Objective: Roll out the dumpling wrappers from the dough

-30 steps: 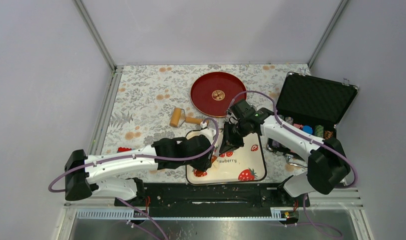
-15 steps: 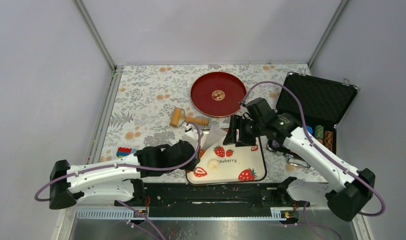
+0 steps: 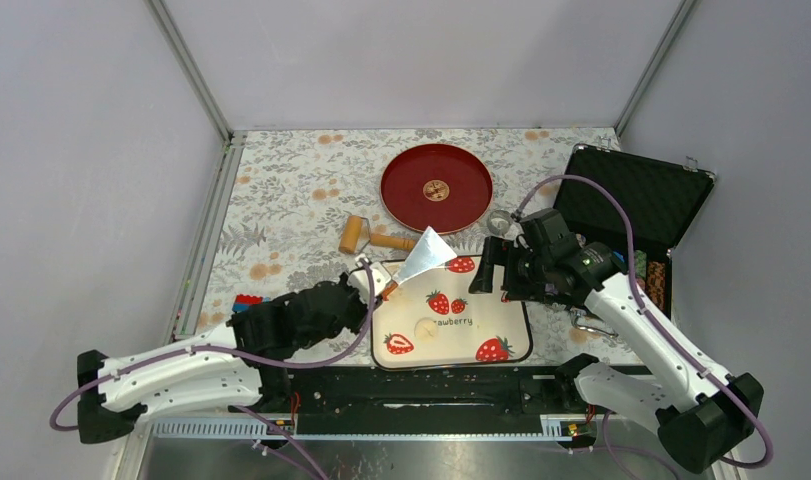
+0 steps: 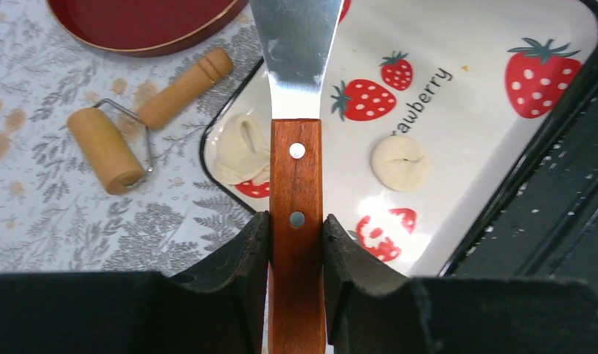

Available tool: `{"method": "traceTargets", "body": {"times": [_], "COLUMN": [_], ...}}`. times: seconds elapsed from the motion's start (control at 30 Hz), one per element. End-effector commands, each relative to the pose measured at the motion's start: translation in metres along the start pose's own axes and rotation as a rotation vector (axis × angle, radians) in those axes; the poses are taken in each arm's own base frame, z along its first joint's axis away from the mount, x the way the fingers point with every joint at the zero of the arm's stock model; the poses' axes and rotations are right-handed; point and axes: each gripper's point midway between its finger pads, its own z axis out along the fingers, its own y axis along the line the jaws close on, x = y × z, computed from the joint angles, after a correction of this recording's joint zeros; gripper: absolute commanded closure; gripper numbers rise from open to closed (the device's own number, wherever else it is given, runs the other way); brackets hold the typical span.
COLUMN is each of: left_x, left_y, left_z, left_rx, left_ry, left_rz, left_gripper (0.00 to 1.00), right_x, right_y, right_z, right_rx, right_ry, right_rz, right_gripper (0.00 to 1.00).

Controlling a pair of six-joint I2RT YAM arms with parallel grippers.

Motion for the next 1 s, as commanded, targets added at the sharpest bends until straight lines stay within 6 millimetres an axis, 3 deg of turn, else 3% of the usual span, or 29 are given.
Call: {"method": "traceTargets", "body": {"times": [0.0, 0.53, 0.73, 0.97], "left_x": [-0.021, 0.031, 0.051, 0.052], "left_y": [0.014, 0.036, 0.051, 0.071], "left_z": [0.000, 0.021, 0.025, 0.023], "left_rx": [0.043, 0.281, 0.317, 0.287], "left_ry": [-0.099, 0.141, 0.242, 0.245], "left_rz": [0.077, 0.259, 0.323, 0.382], "left_gripper": [1.00, 1.00, 1.00, 1.00], "right_x": [0.009, 0.028, 0.026, 0.021], "right_y": [-0.025, -0.116, -0.128, -0.131], "right_z": [0.004, 0.033, 0.033, 0.038], "right_rx": [0.033, 0.280, 0.309, 0.317], "right_ry": [0.032, 0.104, 0.103, 0.110], "right_rz": [0.023, 0.242, 0.282, 0.293], "right_gripper": [0.01, 0.00, 0.01, 0.00]}}
